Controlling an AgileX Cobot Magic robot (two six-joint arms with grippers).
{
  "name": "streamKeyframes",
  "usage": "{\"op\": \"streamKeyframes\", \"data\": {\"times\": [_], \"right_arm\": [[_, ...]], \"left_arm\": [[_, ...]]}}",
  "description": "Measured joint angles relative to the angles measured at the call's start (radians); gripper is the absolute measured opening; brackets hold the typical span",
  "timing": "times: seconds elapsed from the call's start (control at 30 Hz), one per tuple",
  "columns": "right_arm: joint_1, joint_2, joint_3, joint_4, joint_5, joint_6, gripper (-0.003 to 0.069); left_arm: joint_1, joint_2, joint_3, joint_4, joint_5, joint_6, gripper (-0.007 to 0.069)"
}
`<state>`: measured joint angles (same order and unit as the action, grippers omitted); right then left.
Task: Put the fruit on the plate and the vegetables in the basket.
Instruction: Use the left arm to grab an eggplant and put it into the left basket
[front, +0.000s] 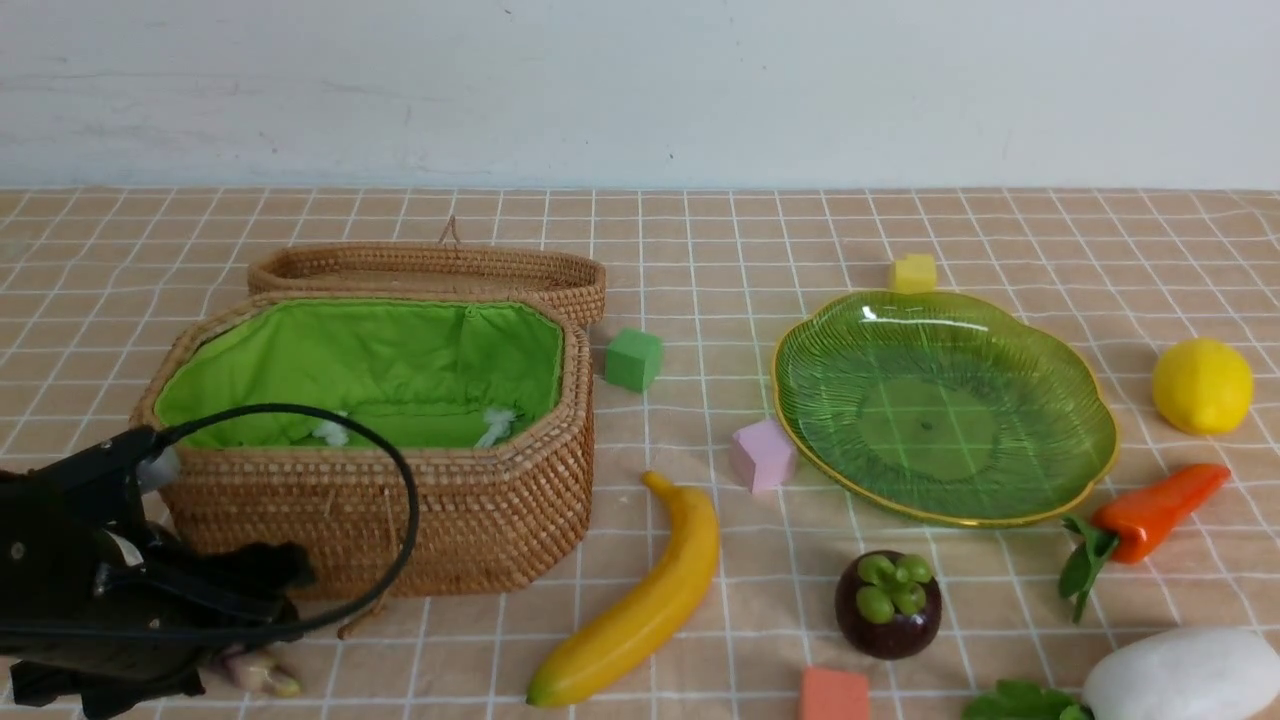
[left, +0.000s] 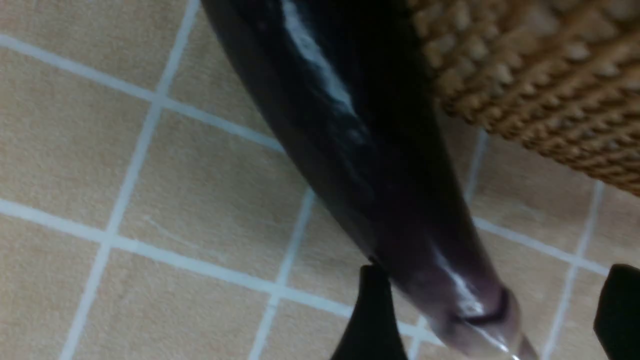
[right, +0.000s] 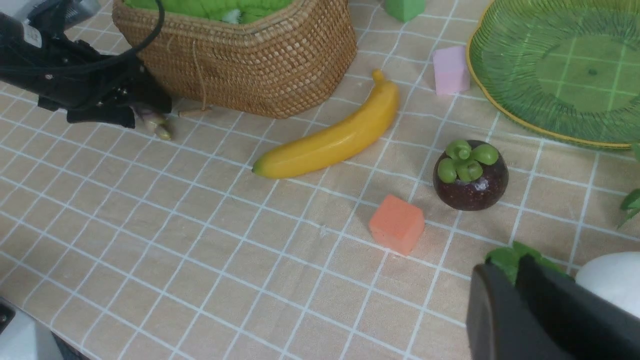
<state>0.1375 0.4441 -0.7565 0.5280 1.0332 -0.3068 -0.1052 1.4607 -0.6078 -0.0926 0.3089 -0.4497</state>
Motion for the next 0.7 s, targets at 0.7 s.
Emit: {"op": "streamKeyframes", "data": {"times": [0.7], "right_arm": [[0.000,0.000,0.000,0.027,0.000,-0.022,0.0107]], "left_arm": [[0.000,0.030,0.000,0.348,-0.008,-0.324,0.0434]]}}
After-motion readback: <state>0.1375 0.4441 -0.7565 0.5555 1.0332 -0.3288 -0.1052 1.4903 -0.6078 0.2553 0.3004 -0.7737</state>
